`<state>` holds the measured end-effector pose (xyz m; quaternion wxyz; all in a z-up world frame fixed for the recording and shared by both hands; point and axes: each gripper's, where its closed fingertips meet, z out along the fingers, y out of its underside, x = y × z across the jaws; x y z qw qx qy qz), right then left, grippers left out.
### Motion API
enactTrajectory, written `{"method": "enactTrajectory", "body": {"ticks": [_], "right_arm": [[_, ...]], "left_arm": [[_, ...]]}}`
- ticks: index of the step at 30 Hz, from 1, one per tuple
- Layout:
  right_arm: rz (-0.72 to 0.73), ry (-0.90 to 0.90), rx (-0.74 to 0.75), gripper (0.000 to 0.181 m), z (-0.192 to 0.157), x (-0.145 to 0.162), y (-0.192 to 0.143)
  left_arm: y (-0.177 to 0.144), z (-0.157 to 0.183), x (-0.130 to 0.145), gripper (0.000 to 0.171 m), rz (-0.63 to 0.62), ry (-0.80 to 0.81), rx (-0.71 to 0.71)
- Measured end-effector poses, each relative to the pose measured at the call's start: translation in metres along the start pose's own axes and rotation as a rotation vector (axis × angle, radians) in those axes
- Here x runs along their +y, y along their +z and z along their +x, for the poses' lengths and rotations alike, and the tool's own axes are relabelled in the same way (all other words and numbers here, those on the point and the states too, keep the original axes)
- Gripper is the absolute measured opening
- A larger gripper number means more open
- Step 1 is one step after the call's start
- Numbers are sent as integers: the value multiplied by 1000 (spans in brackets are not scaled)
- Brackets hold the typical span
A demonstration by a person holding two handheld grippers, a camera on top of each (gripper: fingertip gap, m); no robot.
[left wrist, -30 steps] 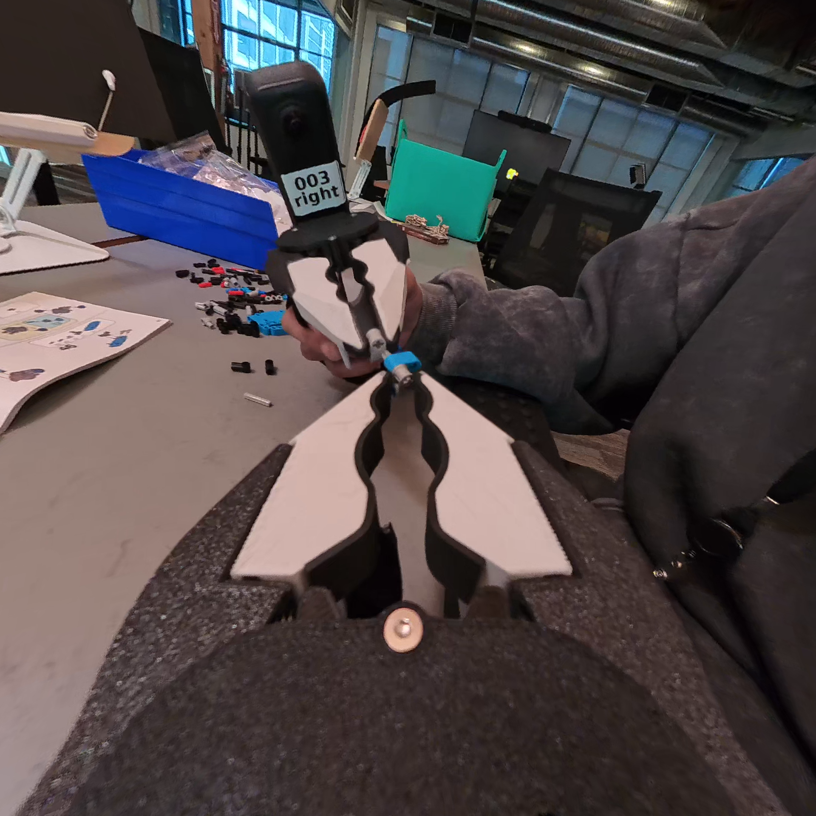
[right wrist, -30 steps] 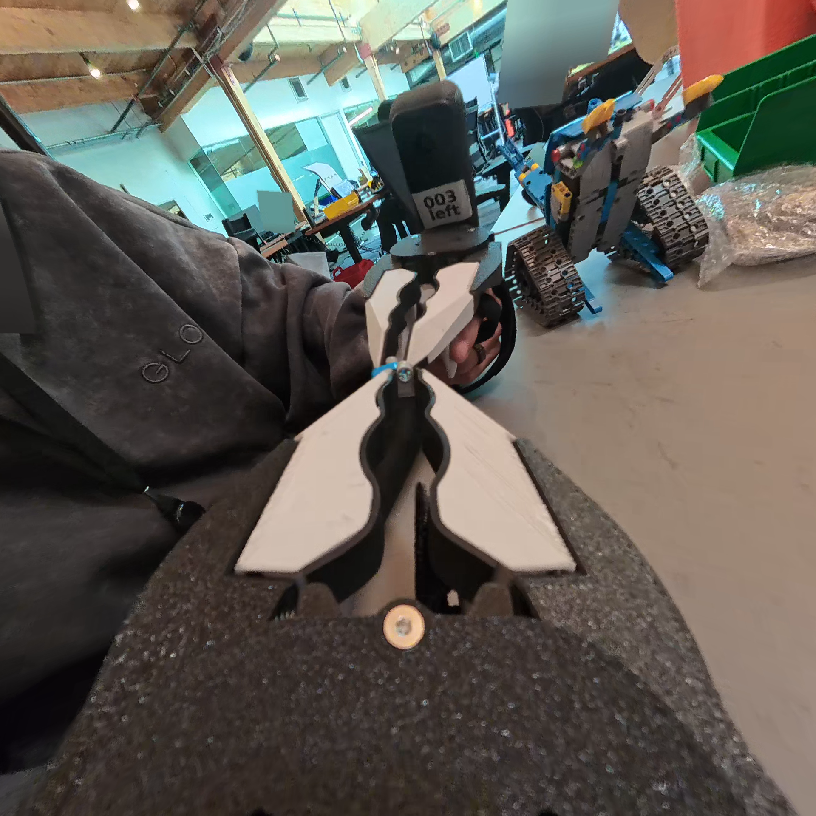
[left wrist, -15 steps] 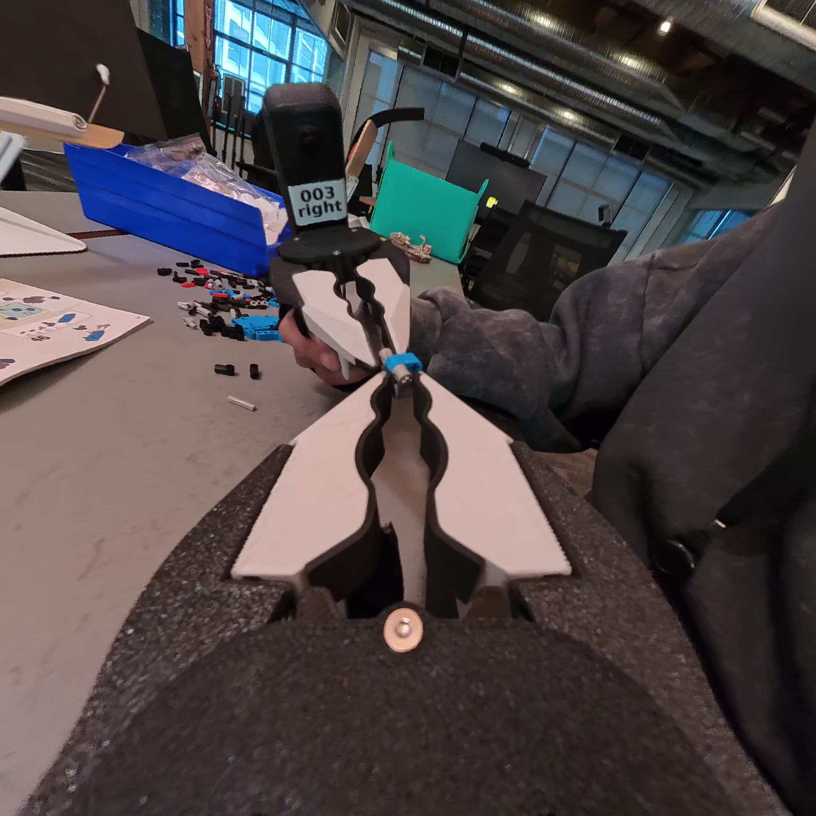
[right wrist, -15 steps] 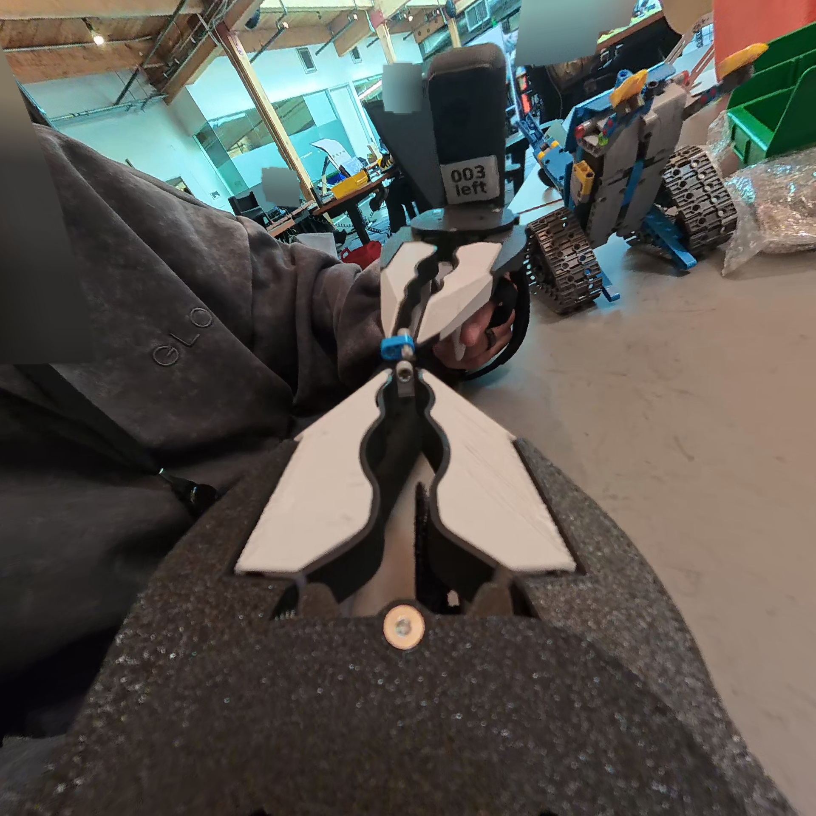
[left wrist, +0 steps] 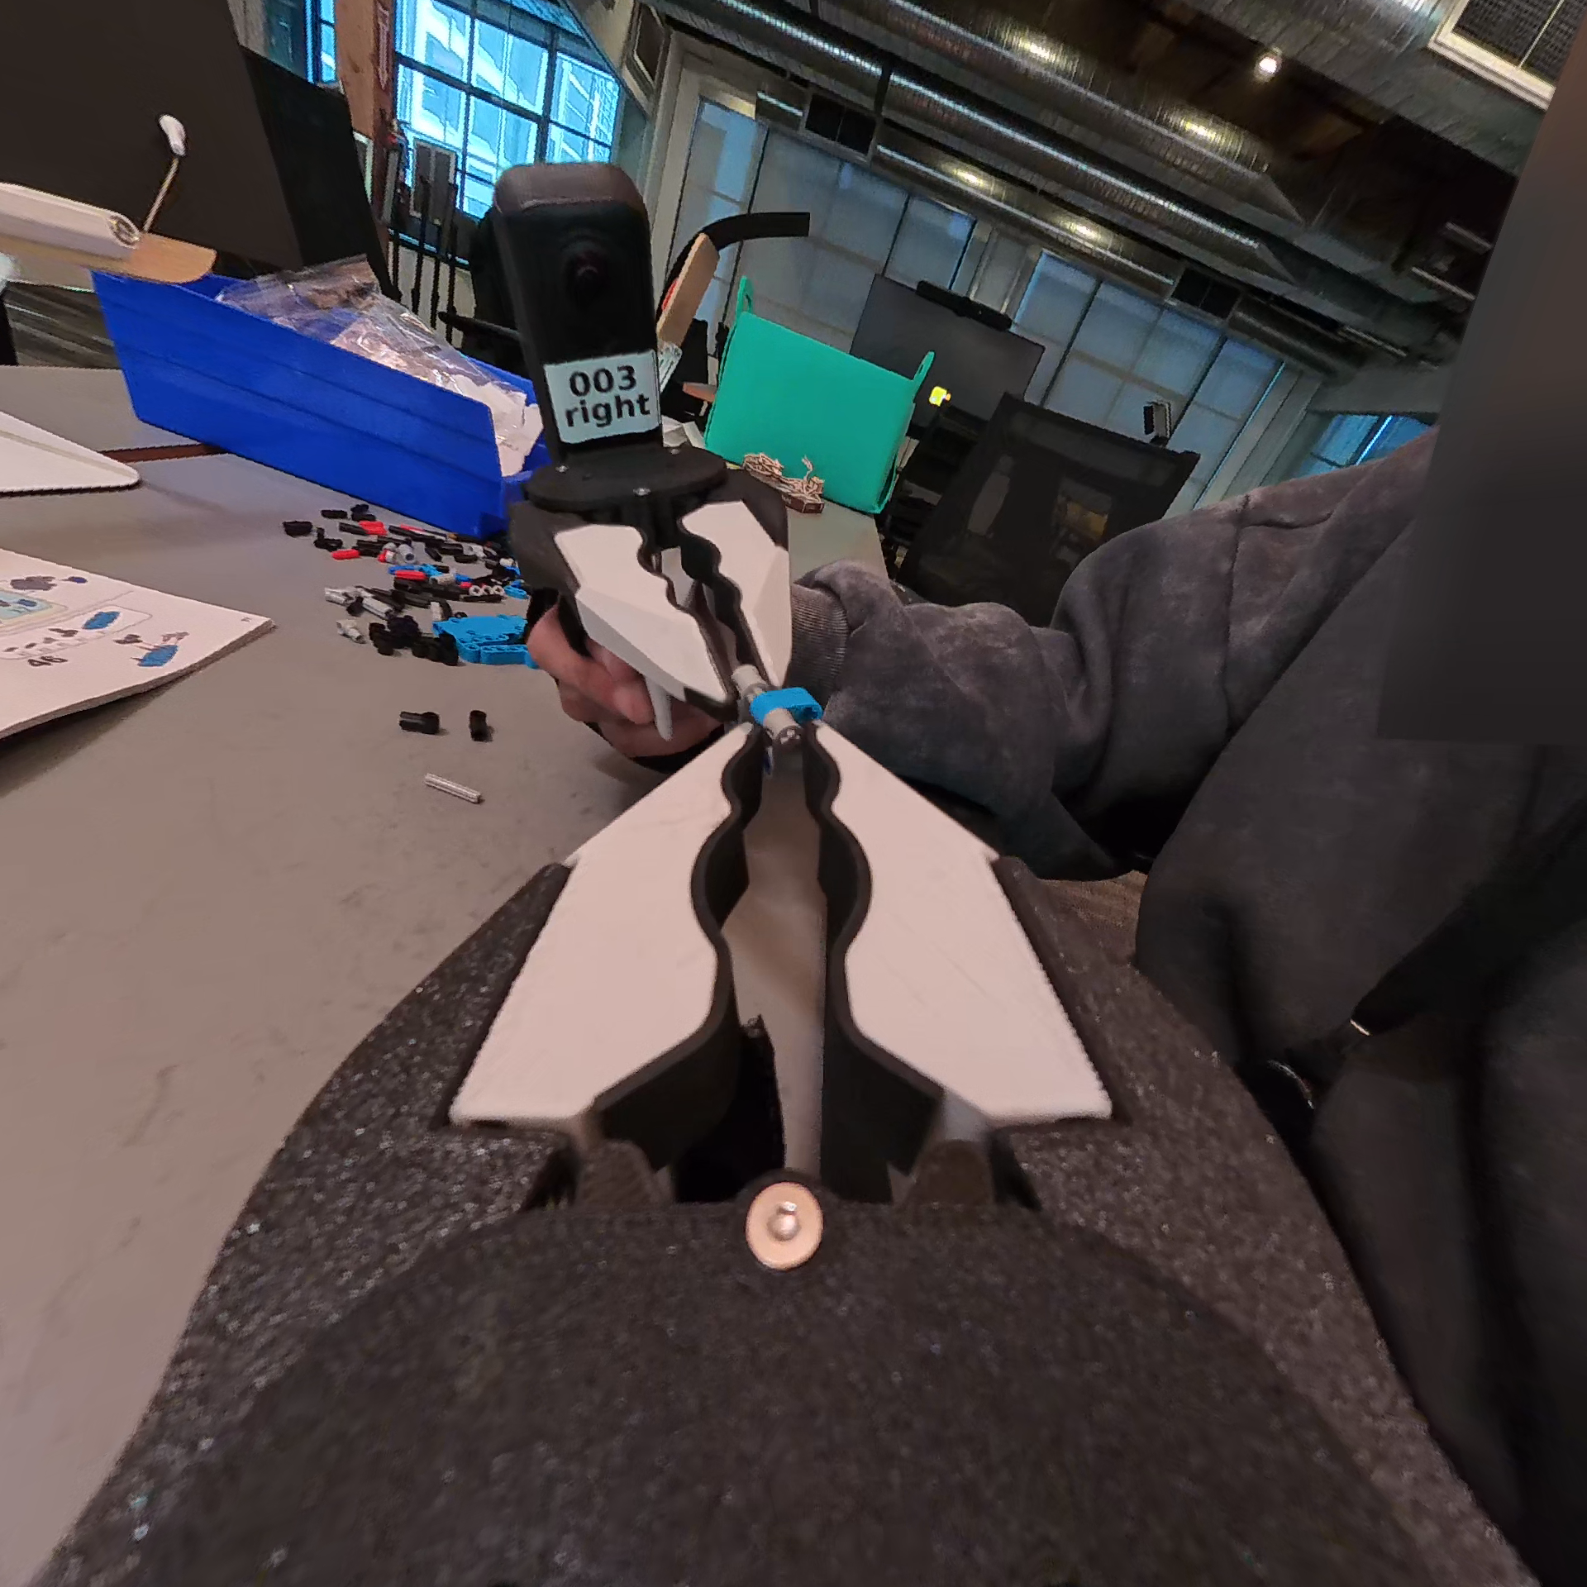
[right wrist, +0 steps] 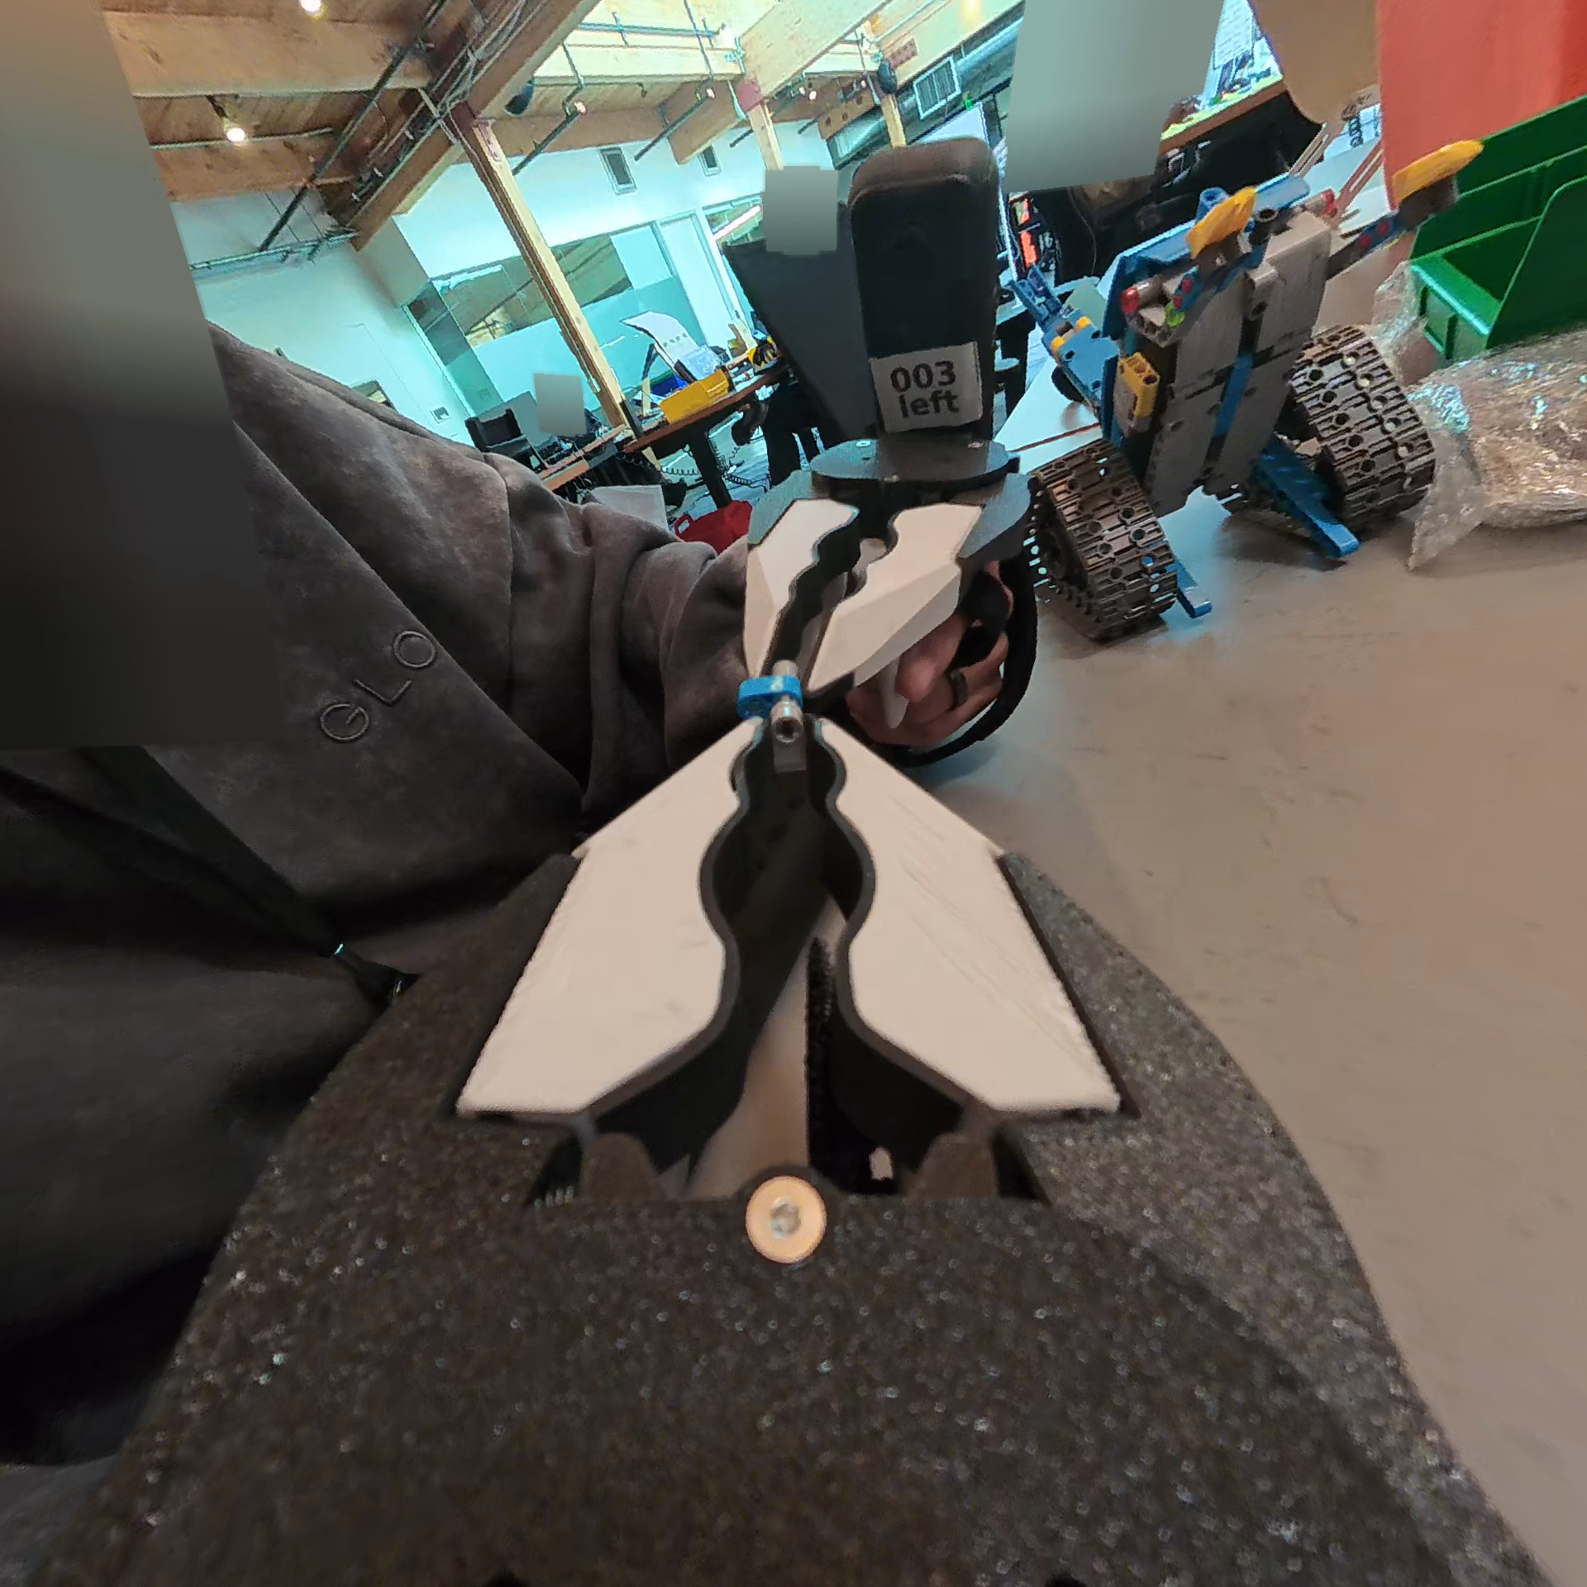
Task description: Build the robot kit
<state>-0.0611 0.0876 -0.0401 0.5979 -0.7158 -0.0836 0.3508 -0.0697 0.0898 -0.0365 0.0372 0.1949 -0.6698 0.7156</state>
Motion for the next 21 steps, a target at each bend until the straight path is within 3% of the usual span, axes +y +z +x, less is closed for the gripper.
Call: {"method": "enactTrajectory", "body": {"ticks": [11, 21], "right_arm": [[-51, 9, 23, 7, 4, 9, -1], [-267, 16, 29, 6, 1, 49, 0]], "left_arm": [[4, -5, 11, 8, -53, -10, -25], [14, -2, 48, 7, -260, 44, -18]]}}
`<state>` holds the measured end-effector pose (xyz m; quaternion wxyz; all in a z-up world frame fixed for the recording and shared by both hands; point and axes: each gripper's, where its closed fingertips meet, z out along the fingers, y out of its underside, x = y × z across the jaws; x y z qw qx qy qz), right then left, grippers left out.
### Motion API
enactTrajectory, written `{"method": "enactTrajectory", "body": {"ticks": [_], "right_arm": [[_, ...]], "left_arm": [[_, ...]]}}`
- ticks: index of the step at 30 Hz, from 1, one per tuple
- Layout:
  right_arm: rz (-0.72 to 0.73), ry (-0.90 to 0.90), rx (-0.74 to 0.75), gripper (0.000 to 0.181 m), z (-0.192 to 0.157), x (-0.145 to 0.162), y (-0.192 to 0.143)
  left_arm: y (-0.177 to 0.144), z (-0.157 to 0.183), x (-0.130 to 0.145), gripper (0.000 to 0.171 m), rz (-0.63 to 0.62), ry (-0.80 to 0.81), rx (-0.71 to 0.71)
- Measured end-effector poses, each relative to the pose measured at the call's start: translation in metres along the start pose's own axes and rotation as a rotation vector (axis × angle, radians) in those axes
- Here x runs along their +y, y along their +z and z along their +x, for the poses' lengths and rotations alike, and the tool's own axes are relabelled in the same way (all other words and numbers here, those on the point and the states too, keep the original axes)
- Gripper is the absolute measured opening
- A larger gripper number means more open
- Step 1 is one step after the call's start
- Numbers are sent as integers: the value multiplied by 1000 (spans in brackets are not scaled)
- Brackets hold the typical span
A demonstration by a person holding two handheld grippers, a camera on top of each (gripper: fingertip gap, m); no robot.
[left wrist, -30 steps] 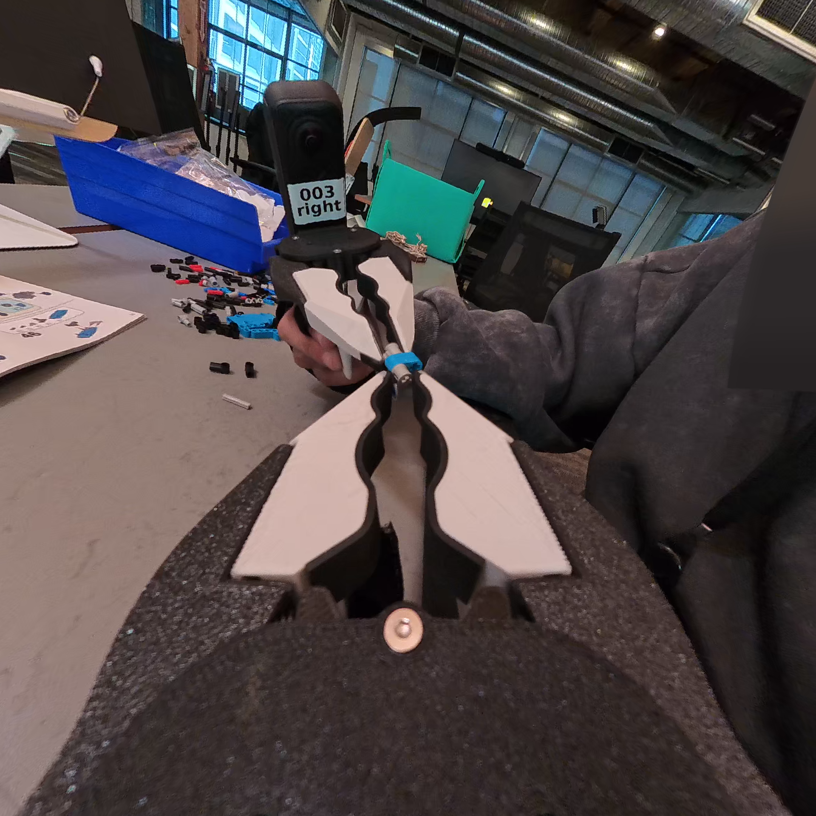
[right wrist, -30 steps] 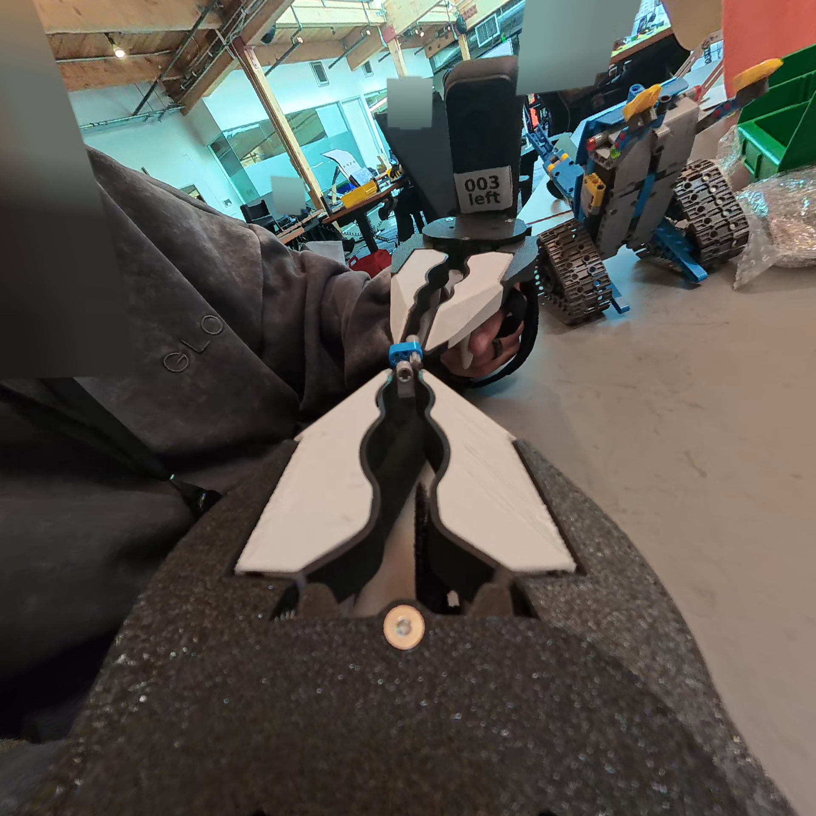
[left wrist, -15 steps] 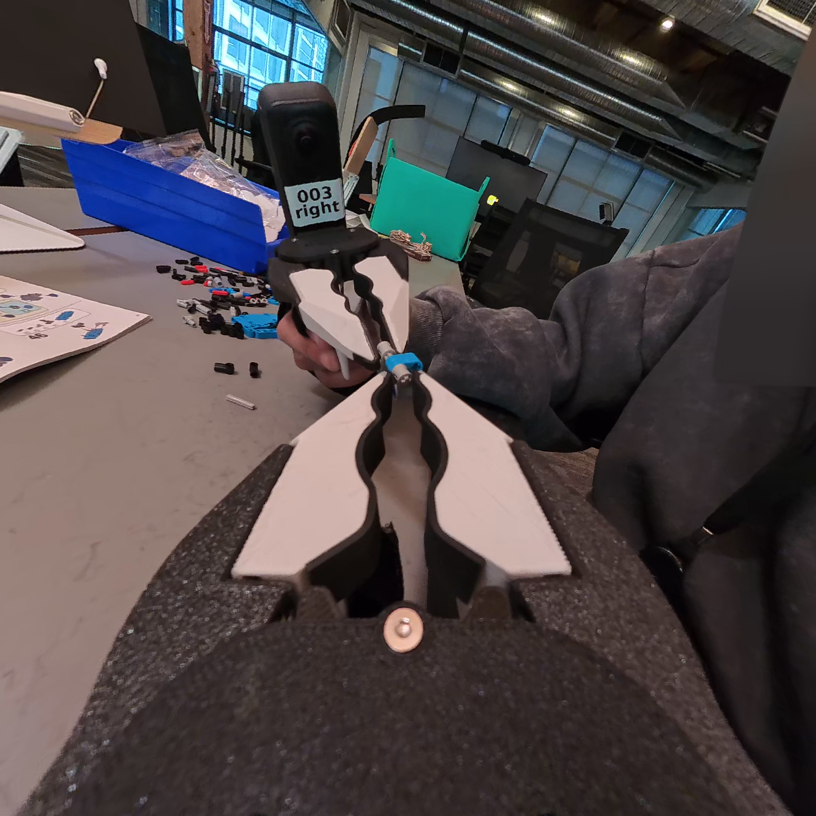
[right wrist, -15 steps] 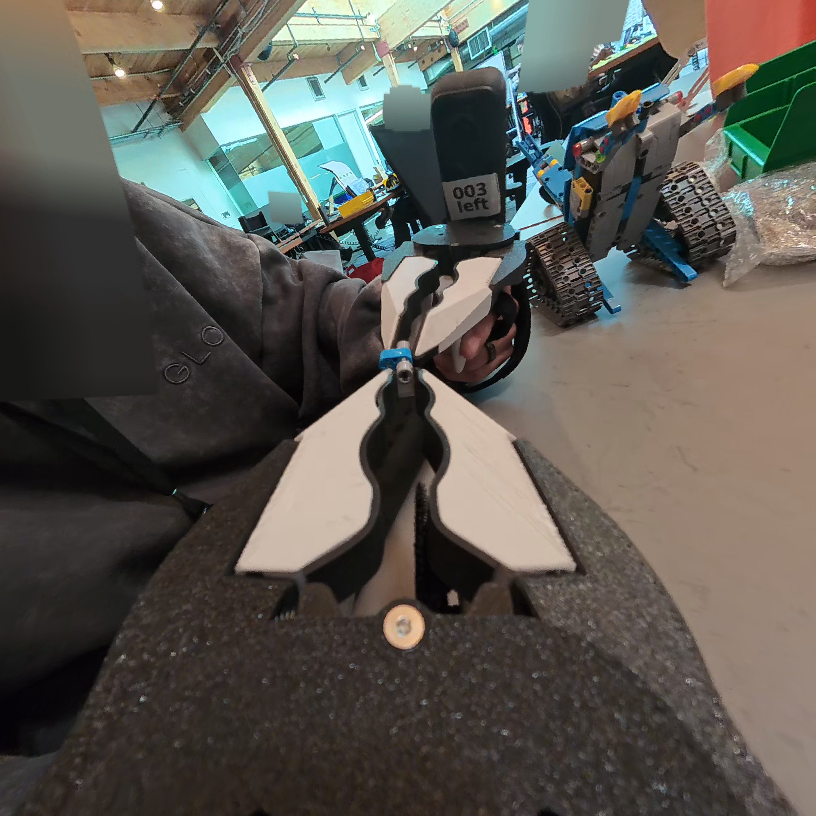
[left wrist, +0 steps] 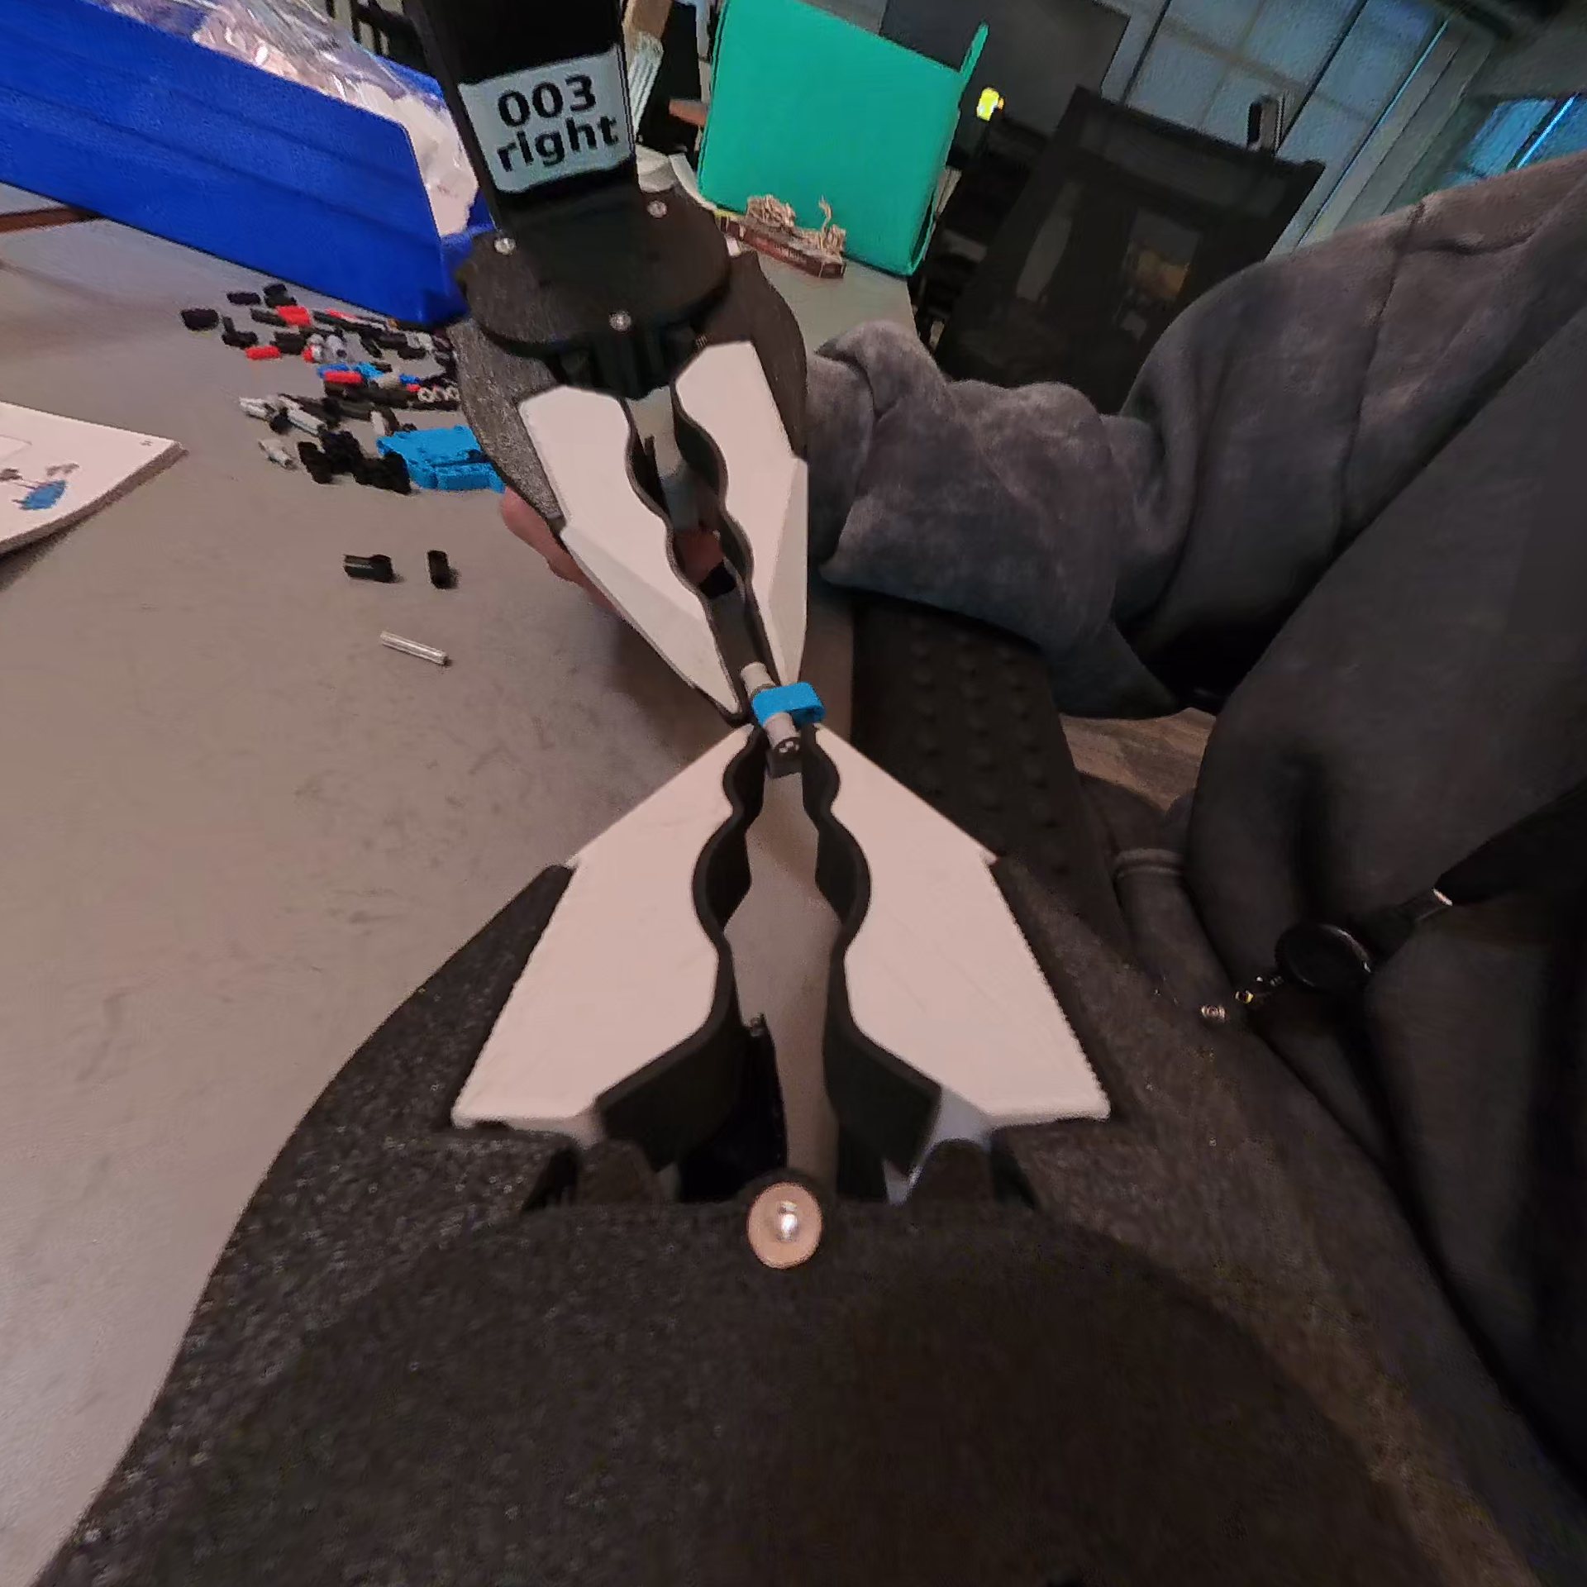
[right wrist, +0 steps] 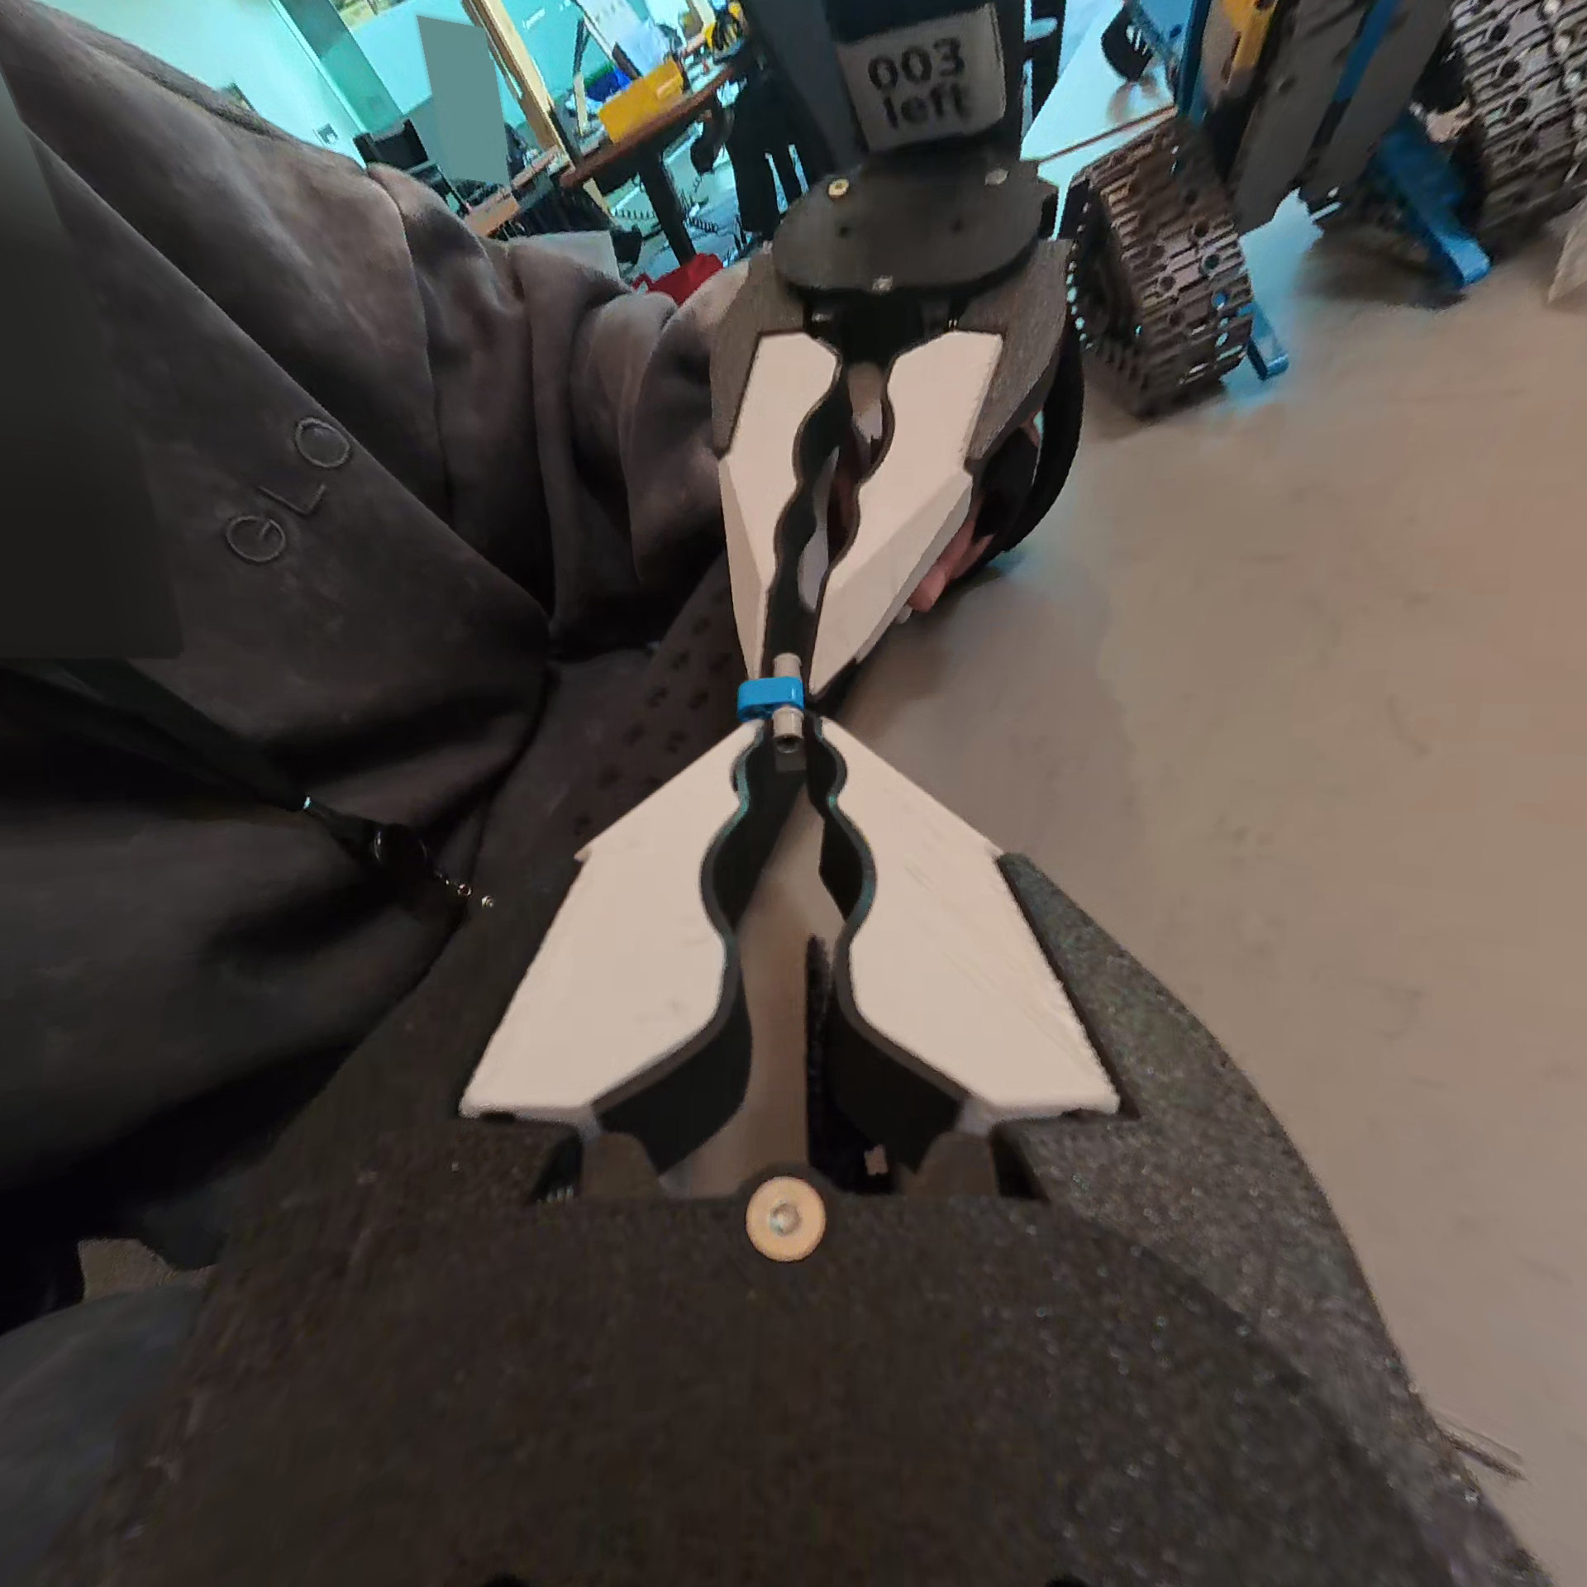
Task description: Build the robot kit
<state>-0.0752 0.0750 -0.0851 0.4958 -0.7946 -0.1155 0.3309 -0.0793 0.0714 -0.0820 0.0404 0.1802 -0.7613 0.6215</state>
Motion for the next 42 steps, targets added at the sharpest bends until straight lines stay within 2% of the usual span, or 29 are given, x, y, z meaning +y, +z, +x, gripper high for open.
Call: {"method": "enactTrajectory", "body": {"ticks": [5, 7, 10, 12, 15, 16, 19, 26, 31, 33, 36, 40, 42], "right_arm": [[-37, 6, 6, 6, 1, 6, 2], [-16, -7, 45, 7, 6, 2, -1], [25, -89, 241, 13, 31, -9, -13], [52, -62, 347, 29, 46, -14, -24], [153, 64, 427, 59, 62, -26, -26], [161, 64, 460, 57, 66, -28, -23], [170, -39, 608, 36, 75, -38, -16], [205, -54, 690, 30, 83, -44, -16], [260, 1, 624, 32, 78, -49, -12], [244, 4, 628, 36, 80, -47, -10], [213, -64, 660, 30, 79, -47, -8], [206, -45, 632, 29, 76, -46, -7], [210, -68, 620, 27, 71, -50, -9]], "left_arm": [[3, -2, 4, 7, -26, 15, -15], [0, -10, -1, 7, 6, 39, -78], [-10, -37, -9, 7, 26, 133, -291], [-19, -55, -11, 7, -4, 245, -480], [-31, -72, -16, 8, -73, 415, -719], [-34, -76, -16, 8, -101, 459, -777], [-39, -83, -18, 7, -170, 566, -905], [-40, -82, -22, 7, -252, 725, -1034], [-39, -85, -20, 7, -333, 815, -1105], [-36, -82, -21, 7, -344, 852, -1112], [-35, -82, -21, 7, -379, 899, -1144], [-34, -78, -25, 6, -379, 956, -1172], [-32, -73, -30, 7, -342, 986, -1174]]}}
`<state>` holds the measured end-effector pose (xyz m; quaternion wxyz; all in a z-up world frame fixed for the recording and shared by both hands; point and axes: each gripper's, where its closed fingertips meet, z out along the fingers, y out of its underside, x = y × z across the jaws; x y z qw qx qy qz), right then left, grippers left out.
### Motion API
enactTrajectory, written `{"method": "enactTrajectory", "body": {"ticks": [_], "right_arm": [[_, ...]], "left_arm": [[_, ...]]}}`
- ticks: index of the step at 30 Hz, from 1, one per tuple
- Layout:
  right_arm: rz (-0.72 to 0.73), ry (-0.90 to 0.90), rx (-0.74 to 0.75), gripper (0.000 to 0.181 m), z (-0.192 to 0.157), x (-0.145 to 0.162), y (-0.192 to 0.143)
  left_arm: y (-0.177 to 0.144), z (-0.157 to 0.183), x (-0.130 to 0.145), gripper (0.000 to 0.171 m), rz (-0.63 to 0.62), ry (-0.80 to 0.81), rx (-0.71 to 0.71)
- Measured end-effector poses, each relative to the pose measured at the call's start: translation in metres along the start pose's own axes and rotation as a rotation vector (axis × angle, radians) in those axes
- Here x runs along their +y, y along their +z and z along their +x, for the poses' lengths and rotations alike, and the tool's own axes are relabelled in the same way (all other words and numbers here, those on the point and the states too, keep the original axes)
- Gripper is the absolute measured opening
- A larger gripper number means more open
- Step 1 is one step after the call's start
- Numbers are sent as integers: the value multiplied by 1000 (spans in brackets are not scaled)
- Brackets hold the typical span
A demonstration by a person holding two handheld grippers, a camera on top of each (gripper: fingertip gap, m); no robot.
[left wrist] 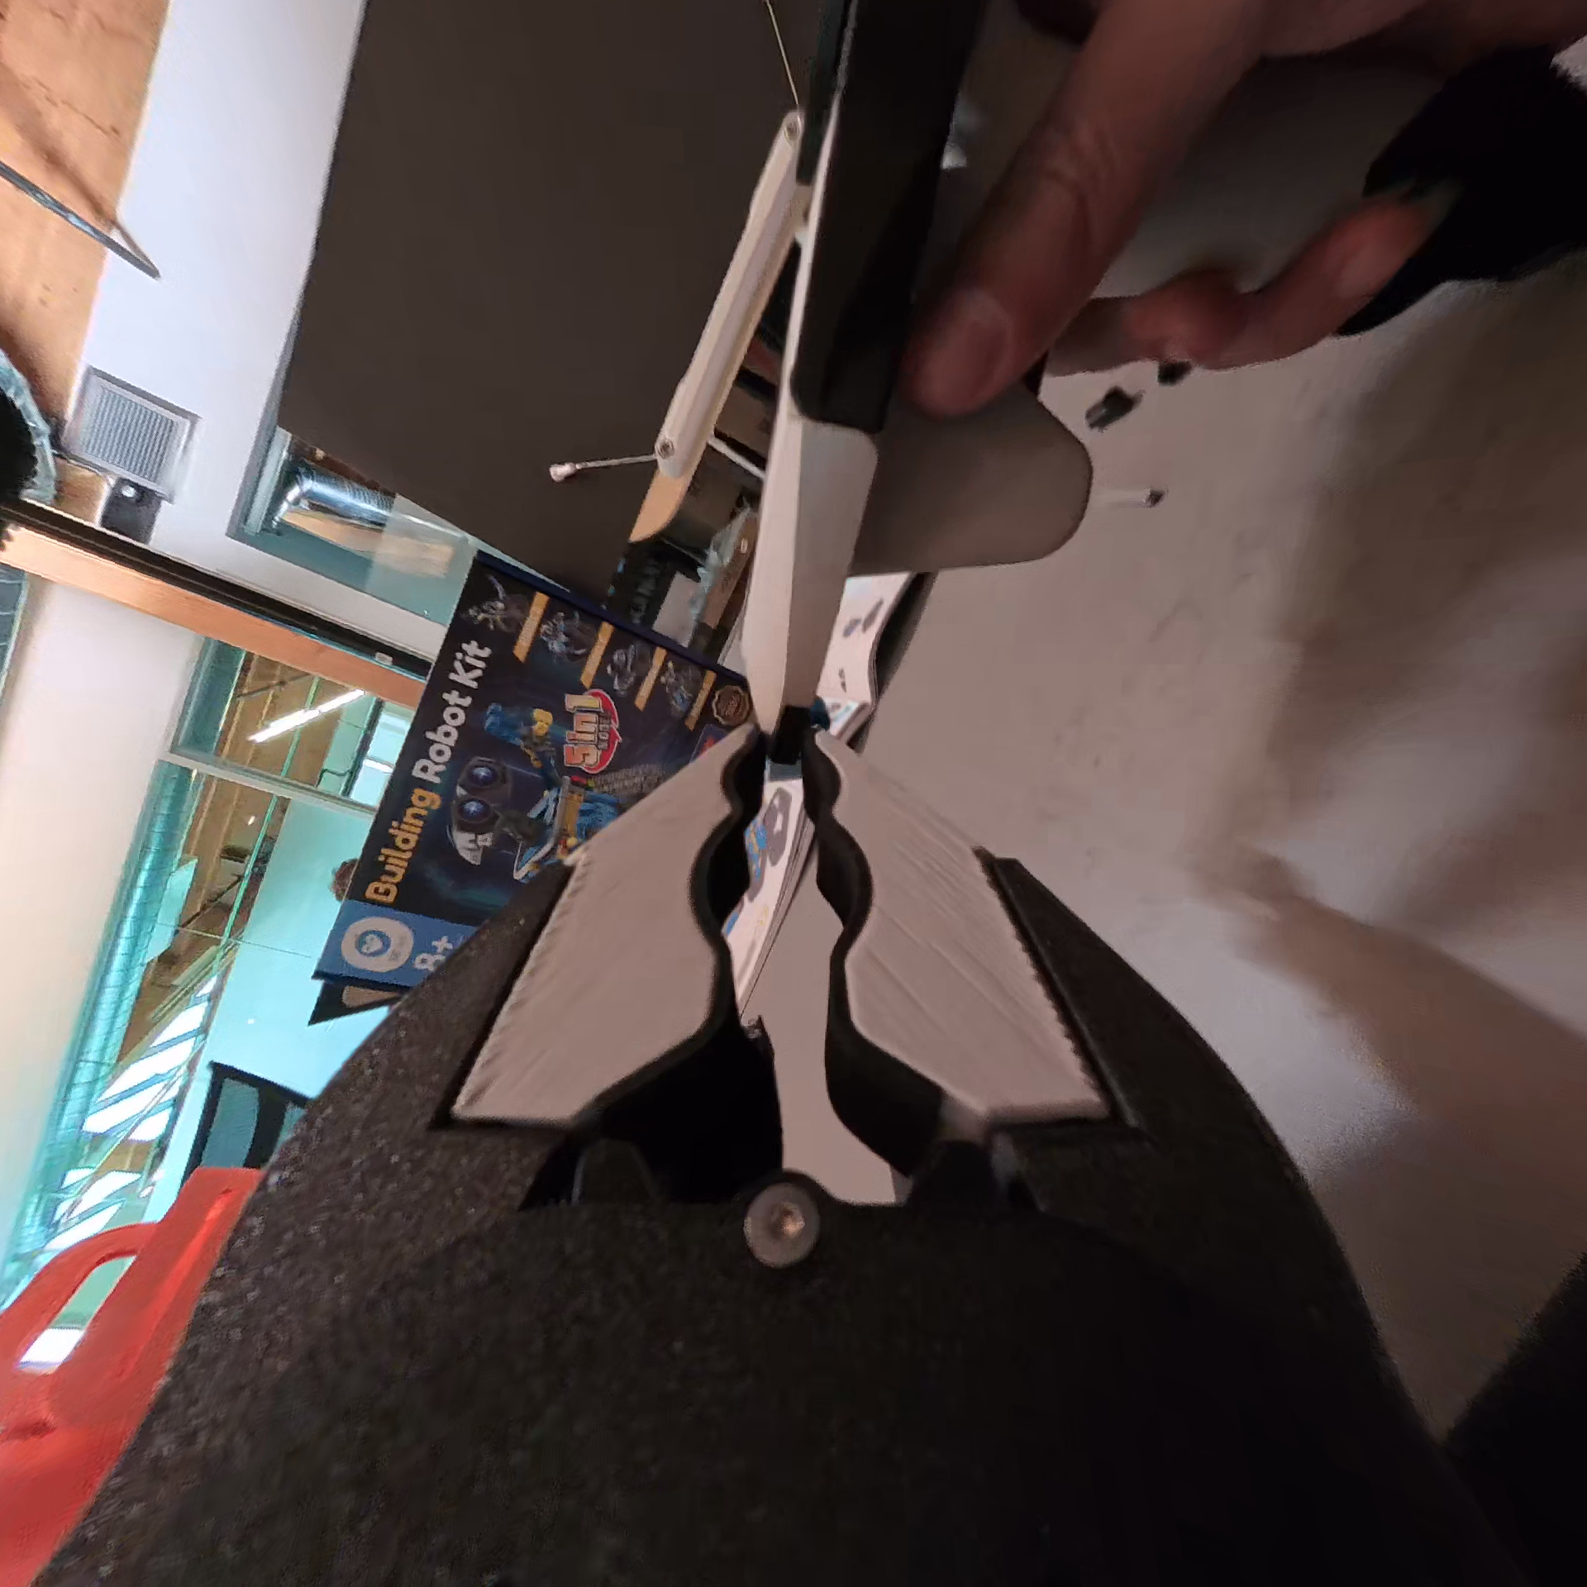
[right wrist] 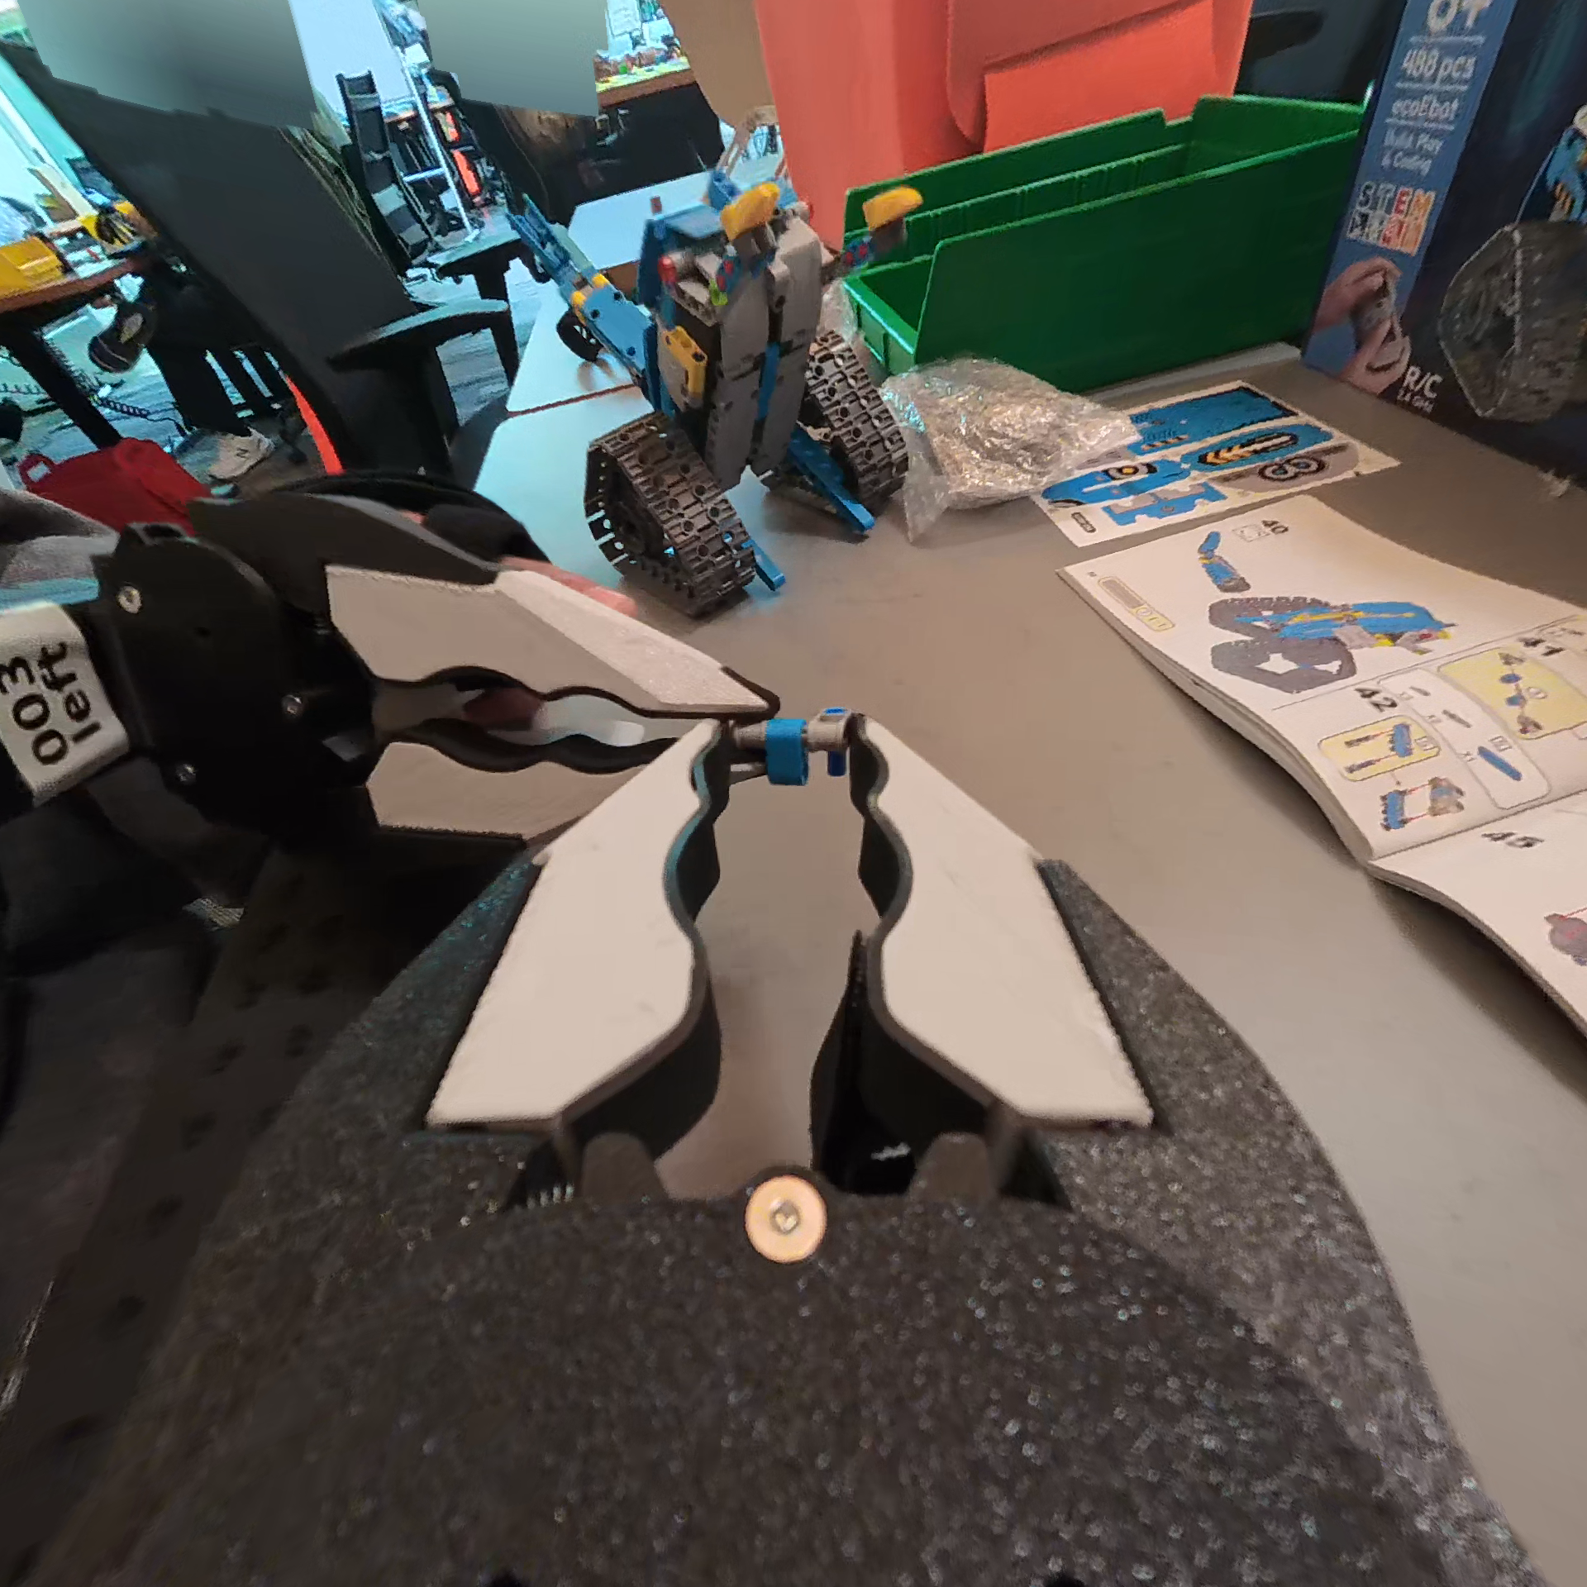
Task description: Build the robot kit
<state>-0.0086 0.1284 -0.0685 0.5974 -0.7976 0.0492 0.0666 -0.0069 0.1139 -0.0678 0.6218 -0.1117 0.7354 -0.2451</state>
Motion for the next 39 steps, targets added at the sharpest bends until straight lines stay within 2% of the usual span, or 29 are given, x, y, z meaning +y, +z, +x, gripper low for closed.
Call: {"method": "enactTrajectory", "body": {"ticks": [2, 5, 7, 9, 12, 19, 21, 25, 30, 39], "right_arm": [[11, 11, -34, 26, -3, -3, -4], [10, 53, -90, 26, -5, -3, -10], [3, 40, -130, 27, -10, -1, -13], [5, 31, -161, 27, -13, -2, -15], [6, -2, -170, 27, -15, -2, -17], [38, -89, -149, 27, -16, -7, -22], [32, -94, -192, 27, -25, -7, -21], [27, -122, -165, 27, -25, -6, -17], [44, -209, -42, 27, -18, -10, -13], [47, -191, 73, 27, -13, -16, -5]], "left_arm": [[-3, -3, -6, 10, 57, -55, 1], [-6, -7, -10, 25, 105, -132, 25], [-7, -3, -13, 25, 129, -135, 51], [-9, 2, -17, 15, 150, -111, 66], [-10, 3, -18, 14, 159, -112, 73], [-7, 11, -11, 31, 144, -211, 170], [-6, 7, -12, 30, 144, -200, 145], [-7, 2, -10, 15, 122, -119, 69], [-3, -6, -3, 14, 52, -53, -12], [-1, -18, 6, 13, -32, -13, -107]]}}
